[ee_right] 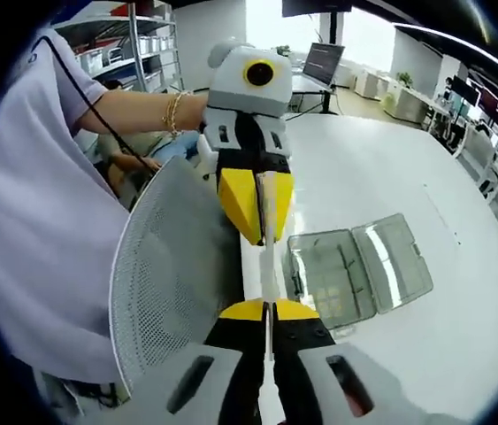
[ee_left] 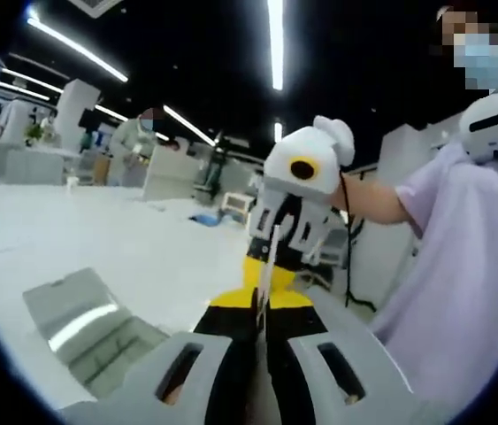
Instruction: Insert the divider into the dual guide fixture by aligning both edges with the guide slots and pushing it downward to the bottom, including one-sided entry, uneven engagement, binding, and posture correction.
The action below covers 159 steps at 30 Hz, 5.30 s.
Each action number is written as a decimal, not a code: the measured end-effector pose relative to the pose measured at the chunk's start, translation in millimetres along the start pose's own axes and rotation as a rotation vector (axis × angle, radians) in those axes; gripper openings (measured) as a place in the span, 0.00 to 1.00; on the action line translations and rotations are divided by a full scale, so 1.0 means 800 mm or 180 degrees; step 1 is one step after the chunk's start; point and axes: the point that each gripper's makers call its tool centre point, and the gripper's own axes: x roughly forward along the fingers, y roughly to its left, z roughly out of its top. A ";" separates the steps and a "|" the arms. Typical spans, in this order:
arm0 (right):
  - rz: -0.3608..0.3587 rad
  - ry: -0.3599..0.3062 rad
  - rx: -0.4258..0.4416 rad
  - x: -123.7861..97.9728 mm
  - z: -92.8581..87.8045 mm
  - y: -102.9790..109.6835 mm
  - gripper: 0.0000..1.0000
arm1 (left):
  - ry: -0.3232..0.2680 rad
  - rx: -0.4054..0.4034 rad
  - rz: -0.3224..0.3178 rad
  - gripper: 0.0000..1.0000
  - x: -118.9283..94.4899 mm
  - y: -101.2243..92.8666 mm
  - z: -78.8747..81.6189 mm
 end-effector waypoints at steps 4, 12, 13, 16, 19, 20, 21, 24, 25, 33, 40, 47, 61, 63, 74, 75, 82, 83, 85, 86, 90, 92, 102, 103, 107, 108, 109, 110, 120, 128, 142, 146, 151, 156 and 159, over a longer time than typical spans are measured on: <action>0.0062 0.0055 0.0224 0.003 -0.004 0.006 0.00 | 0.0038 0.0033 0.0029 0.02 0.001 0.001 -0.005; 0.0109 0.0223 0.0228 0.001 -0.011 0.009 0.00 | 0.0212 0.0272 0.0109 0.04 0.001 0.003 -0.010; 0.0107 0.0281 0.0212 0.001 -0.014 0.009 0.00 | 0.0246 0.0317 0.0120 0.04 0.001 0.003 -0.011; 0.0106 0.0415 0.0162 0.001 -0.022 0.009 0.00 | 0.0304 0.0437 0.0141 0.06 0.001 0.003 -0.009; 0.0112 0.0498 0.0138 0.002 -0.027 0.010 0.00 | 0.0459 0.0620 0.0150 0.06 0.004 0.003 -0.013; 0.0121 0.0521 0.0118 0.002 -0.028 0.011 0.00 | 0.0492 0.0676 0.0159 0.06 0.006 0.003 -0.014; 0.0121 0.0559 0.0104 0.003 -0.030 0.012 0.00 | 0.0557 0.0692 0.0117 0.06 0.009 0.000 -0.018; 0.0142 0.0616 0.0068 0.004 -0.032 0.013 0.00 | 0.0642 0.0741 0.0083 0.04 0.017 -0.002 -0.025; 0.0140 0.0665 0.0036 0.005 -0.035 0.013 0.00 | 0.0655 0.0742 0.0067 0.04 0.018 -0.003 -0.027; 0.0097 0.0715 -0.0130 0.002 -0.042 0.008 0.00 | 0.0685 0.0905 -0.0037 0.00 0.021 -0.008 -0.033; 0.0082 0.0451 -0.0146 -0.003 -0.033 0.005 0.00 | 0.0492 0.0866 -0.0075 0.00 0.015 -0.010 -0.019; -0.0017 0.0258 -0.0157 -0.007 -0.018 -0.003 0.04 | 0.0407 0.0797 -0.0053 0.00 0.013 -0.006 -0.016; 0.0032 0.0069 -0.0220 -0.004 0.005 -0.001 0.02 | 0.0377 0.0686 -0.0001 0.00 0.006 -0.002 -0.024; 0.0043 0.0059 -0.0217 -0.004 0.006 0.000 0.02 | 0.0368 0.0680 -0.0004 0.00 0.005 -0.002 -0.023; 0.0077 0.0003 -0.0206 -0.007 0.010 0.003 0.03 | 0.0360 0.0682 -0.0018 0.00 0.007 -0.003 -0.024; 0.0082 0.0000 -0.0202 -0.007 0.010 0.003 0.03 | 0.0361 0.0683 -0.0020 0.00 0.006 -0.004 -0.024; 0.0118 -0.0021 -0.0199 -0.008 0.013 0.007 0.02 | 0.0387 0.0684 -0.0027 0.00 0.006 -0.006 -0.027; 0.0126 -0.0018 -0.0196 -0.008 0.013 0.007 0.02 | 0.0388 0.0683 -0.0031 0.00 0.006 -0.006 -0.028; 0.0141 -0.0016 -0.0189 -0.008 0.013 0.008 0.02 | 0.0390 0.0684 -0.0036 0.00 0.006 -0.007 -0.028; 0.0150 -0.0015 -0.0177 -0.008 0.013 0.009 0.01 | 0.0389 0.0682 -0.0039 0.00 0.006 -0.007 -0.028; 0.0179 0.0000 -0.0078 -0.007 0.013 0.011 0.00 | 0.0392 0.0660 -0.0038 0.00 0.005 -0.007 -0.029; 0.0182 0.0013 -0.0024 -0.005 0.012 0.011 0.00 | 0.0394 0.0640 -0.0033 0.00 0.005 -0.007 -0.031; 0.0160 0.0118 0.0204 0.001 0.013 0.010 0.00 | 0.0439 0.0583 0.0144 0.04 0.002 0.004 -0.034; 0.0152 0.0119 0.0215 0.001 0.014 0.010 0.00 | 0.0440 0.0585 0.0151 0.04 0.001 0.004 -0.034; 0.0104 0.0140 0.0254 0.002 0.015 0.008 0.00 | 0.0468 0.0596 0.0215 0.08 0.000 0.008 -0.034; 0.0097 0.0149 0.0252 0.003 0.015 0.007 0.00 | 0.0483 0.0606 0.0229 0.09 0.000 0.009 -0.034; 0.0090 0.0157 0.0261 0.004 0.015 0.008 0.00 | 0.0507 0.0625 0.0235 0.10 0.000 0.009 -0.035; 0.0087 0.0165 0.0269 0.004 0.015 0.008 0.00 | 0.0522 0.0640 0.0239 0.11 -0.001 0.008 -0.036; 0.0053 0.0238 0.0378 0.011 0.015 0.007 0.00 | 0.0705 0.0590 0.0469 0.23 -0.011 0.015 -0.045; 0.0015 0.0277 0.0452 0.017 0.019 0.008 0.00 | 0.0754 0.0561 0.0688 0.33 -0.023 0.025 -0.047; -0.0188 0.0342 0.0634 0.019 0.020 -0.003 0.00 | 0.0864 0.0626 0.1234 0.38 -0.053 0.055 -0.052; -0.0269 0.0334 0.0754 0.019 0.020 -0.010 0.00 | 0.0878 0.0613 0.1393 0.38 -0.067 0.065 -0.053; -0.0354 0.0339 0.0913 0.020 0.020 -0.016 0.00 | 0.0836 0.0623 0.1680 0.38 -0.088 0.079 -0.049; -0.0440 0.0331 0.1091 0.022 0.023 -0.020 0.00 | 0.0822 0.0641 0.1771 0.38 -0.099 0.083 -0.048; -0.0482 0.0326 0.1186 0.022 0.025 -0.022 0.00 | 0.0867 0.0683 0.1821 0.39 -0.106 0.085 -0.050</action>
